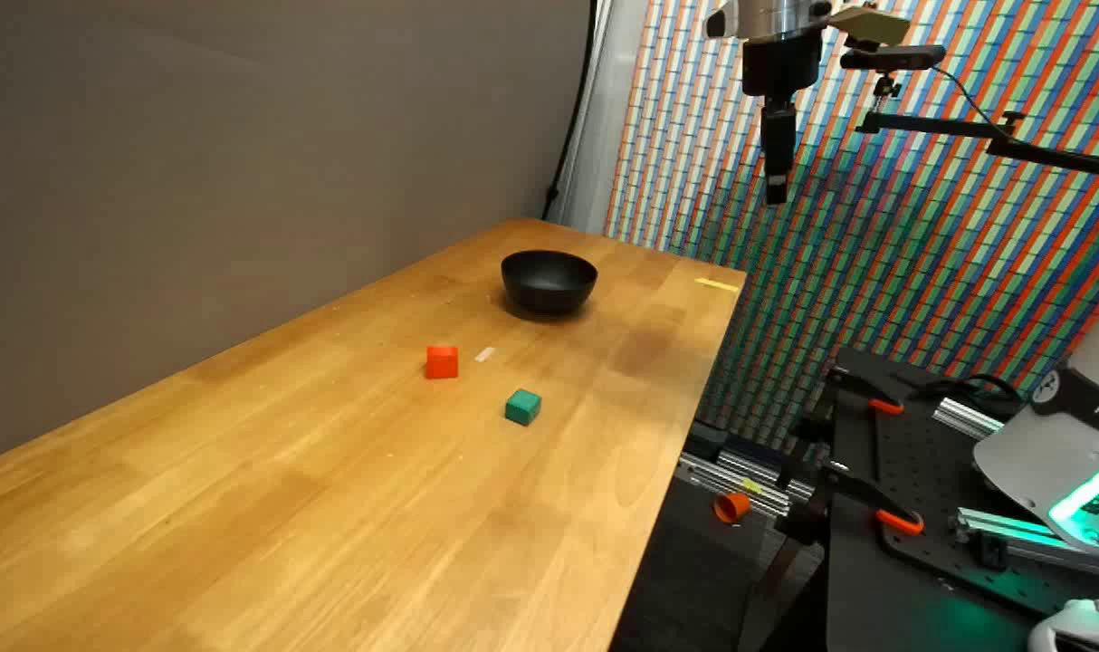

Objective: Put the two cubes in the bowl

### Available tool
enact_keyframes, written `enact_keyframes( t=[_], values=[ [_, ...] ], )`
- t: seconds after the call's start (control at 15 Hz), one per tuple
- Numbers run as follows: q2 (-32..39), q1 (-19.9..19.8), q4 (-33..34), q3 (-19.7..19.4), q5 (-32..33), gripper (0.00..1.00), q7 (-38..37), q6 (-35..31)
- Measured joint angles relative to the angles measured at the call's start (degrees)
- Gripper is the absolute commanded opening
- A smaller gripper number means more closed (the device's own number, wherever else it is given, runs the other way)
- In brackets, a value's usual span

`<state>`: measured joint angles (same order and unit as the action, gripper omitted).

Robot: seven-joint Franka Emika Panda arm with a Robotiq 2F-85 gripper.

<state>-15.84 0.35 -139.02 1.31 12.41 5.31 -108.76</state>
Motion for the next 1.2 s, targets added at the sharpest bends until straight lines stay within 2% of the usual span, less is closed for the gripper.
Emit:
enact_keyframes(
  t=[0.53, 0.8, 1.2],
  values=[
    [2.05, 0.66, 0.5, 0.28, -0.93, 1.0, -1.26, -1.83],
    [12.84, 3.76, 2.77, 3.21, -5.86, 1.0, -4.11, -9.08],
    [32.52, 8.38, 14.31, 6.47, -9.24, 1.0, -10.24, -16.54]
  ],
)
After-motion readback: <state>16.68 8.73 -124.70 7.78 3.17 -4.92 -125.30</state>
